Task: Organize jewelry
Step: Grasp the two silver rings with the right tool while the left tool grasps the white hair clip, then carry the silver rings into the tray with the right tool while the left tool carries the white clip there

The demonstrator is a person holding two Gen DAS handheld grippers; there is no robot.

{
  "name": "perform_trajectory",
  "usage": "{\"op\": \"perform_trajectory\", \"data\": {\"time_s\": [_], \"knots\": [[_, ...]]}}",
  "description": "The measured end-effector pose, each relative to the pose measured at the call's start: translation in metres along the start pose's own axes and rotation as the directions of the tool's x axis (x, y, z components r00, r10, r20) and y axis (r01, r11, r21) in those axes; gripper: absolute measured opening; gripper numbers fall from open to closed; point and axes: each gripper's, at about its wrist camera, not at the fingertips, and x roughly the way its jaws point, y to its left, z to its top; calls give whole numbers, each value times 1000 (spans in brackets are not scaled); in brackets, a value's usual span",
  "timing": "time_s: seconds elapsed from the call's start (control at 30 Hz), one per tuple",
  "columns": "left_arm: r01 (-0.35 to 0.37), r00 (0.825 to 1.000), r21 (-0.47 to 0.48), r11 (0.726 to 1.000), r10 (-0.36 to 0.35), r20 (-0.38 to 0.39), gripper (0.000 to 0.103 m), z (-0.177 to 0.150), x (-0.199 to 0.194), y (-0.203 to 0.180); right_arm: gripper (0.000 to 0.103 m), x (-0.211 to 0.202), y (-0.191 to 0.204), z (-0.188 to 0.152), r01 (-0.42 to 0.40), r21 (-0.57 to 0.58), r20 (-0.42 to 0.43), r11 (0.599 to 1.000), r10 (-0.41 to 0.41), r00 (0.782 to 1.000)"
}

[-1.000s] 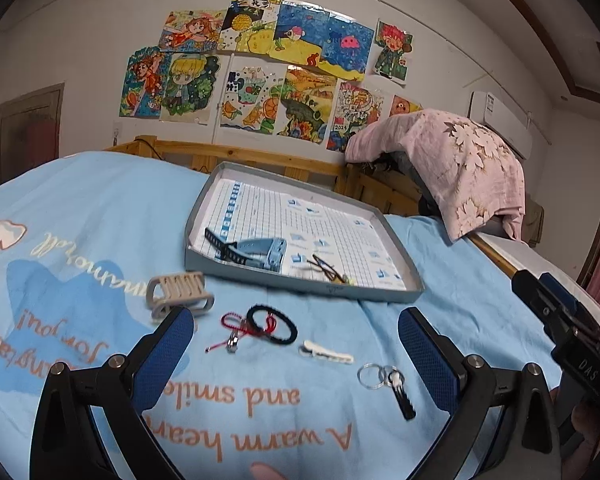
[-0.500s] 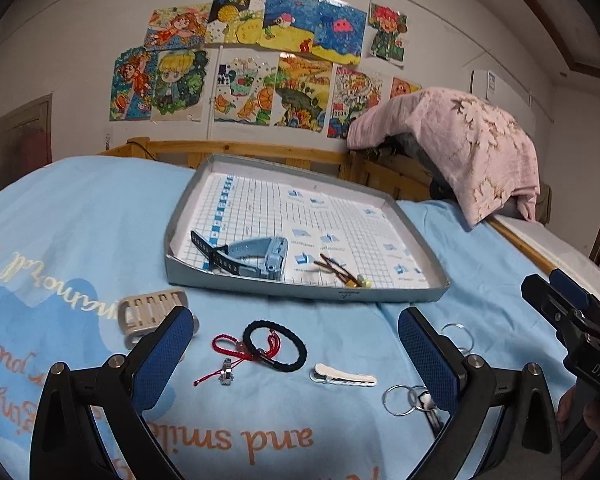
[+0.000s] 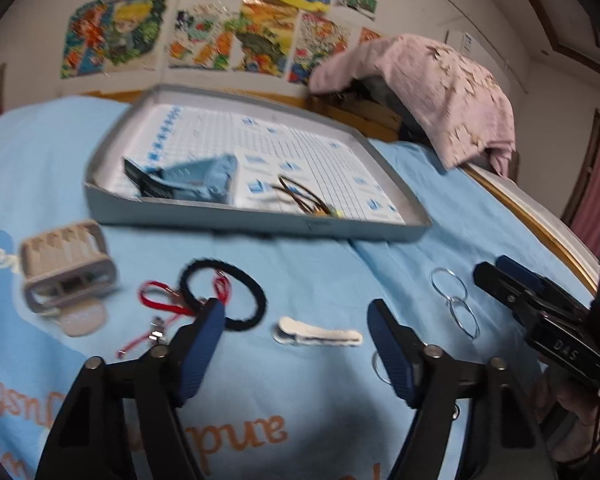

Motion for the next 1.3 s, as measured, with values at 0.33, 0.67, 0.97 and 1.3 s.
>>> {"op": "perform_trajectory", "data": {"time_s": [0.33, 0.67, 0.97, 1.3], "knots": [[81, 992, -65, 995, -87, -92, 47, -3, 24, 7, 63, 23, -6, -8, -16, 29, -102, 999, 19, 995], [68, 987, -103, 992, -82, -136, 23, -3, 36, 10, 61, 46, 2, -9, -13, 2, -196, 1000, 14, 981], [94, 987, -101, 991, -105, -119, 19, -1, 31, 9, 40, 53, 6, -10, -5, -10, -232, 1000, 2, 973], [123, 990, -75, 990, -128, -63, 15, 11, 12, 2, 40, 37, 10, -1, -26, -26, -174, 999, 21, 985]]}}
